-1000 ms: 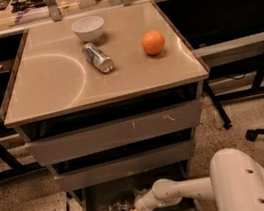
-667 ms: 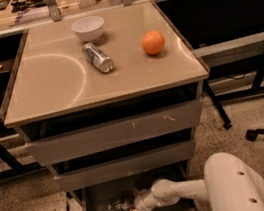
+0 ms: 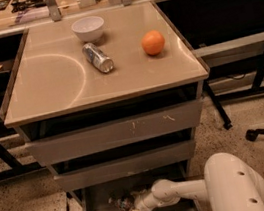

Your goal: Pick water bottle from bottom drawer and place on counter

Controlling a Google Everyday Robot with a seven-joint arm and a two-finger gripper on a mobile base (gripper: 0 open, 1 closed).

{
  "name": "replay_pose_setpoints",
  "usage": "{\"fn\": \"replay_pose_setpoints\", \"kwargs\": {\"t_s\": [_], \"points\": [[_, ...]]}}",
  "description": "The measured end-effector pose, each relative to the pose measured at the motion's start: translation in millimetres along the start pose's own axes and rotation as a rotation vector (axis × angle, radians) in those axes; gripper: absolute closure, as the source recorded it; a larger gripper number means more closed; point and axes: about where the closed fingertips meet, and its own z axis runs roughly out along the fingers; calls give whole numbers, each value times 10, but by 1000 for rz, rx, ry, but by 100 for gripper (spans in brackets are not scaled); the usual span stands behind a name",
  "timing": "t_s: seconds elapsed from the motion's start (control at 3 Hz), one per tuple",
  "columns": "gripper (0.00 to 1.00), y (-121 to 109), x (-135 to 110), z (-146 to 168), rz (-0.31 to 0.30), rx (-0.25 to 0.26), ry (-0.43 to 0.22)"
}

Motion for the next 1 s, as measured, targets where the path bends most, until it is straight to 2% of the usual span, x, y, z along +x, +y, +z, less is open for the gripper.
{"fn": "replay_pose_setpoints", "kwargs": {"t_s": [1.0], "points": [[89, 1, 0, 0, 0, 0, 0]]}}
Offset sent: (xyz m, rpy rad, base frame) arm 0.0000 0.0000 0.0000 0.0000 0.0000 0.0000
